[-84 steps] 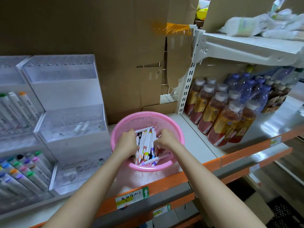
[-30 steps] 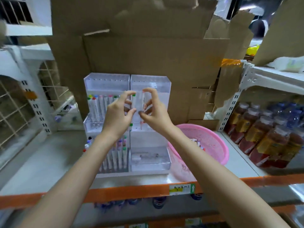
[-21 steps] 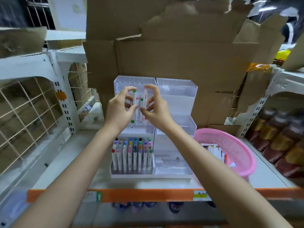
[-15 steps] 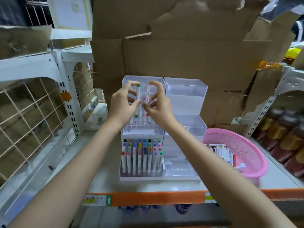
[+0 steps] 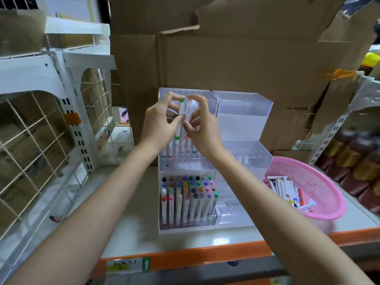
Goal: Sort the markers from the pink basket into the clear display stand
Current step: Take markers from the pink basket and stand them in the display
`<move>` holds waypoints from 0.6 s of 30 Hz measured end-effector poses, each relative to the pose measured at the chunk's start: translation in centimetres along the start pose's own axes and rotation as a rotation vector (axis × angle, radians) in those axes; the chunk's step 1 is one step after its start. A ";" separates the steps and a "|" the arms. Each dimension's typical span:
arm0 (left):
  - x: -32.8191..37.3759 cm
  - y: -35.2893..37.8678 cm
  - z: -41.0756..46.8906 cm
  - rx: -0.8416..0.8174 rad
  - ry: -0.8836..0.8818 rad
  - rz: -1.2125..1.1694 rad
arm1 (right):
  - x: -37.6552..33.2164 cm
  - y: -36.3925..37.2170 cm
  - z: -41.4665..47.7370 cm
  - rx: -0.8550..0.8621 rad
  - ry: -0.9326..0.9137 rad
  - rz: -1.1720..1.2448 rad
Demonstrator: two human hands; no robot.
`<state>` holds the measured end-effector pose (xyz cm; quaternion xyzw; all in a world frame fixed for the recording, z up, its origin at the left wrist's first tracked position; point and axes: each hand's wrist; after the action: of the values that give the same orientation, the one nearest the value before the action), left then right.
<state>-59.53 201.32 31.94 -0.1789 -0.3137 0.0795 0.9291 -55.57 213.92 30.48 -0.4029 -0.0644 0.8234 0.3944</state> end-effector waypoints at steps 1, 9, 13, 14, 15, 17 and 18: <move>-0.2 0.1 0.0 0.001 0.000 -0.005 | 0.1 0.1 -0.1 0.012 -0.002 0.000; -1.2 0.4 -0.2 -0.017 0.016 -0.011 | 0.6 0.7 -0.4 0.090 -0.032 0.021; -1.4 0.2 -0.2 -0.008 0.005 -0.021 | 0.7 1.0 -0.7 0.113 -0.044 0.022; -1.4 0.2 -0.2 -0.005 0.004 -0.023 | 0.7 1.0 -0.7 0.113 -0.047 0.014; -1.4 0.2 -0.2 -0.004 0.004 -0.024 | 0.8 1.1 -0.7 0.113 -0.051 0.007; -1.5 0.3 -0.3 -0.011 0.018 -0.006 | 1.0 1.1 -0.9 0.110 -0.061 -0.001; -1.7 0.4 -0.3 -0.018 0.029 0.014 | 1.0 1.1 -0.9 0.106 -0.064 -0.005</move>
<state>-60.68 201.20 30.59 -0.1909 -0.2997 0.0807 0.9312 -55.97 213.67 28.79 -0.3548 -0.0341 0.8372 0.4147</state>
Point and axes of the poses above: each hand's wrist, its own z-axis towards the middle knuckle, its own y-axis out of the palm, x = y × z, and after that the axes turned 1 degree about -x, right-handed
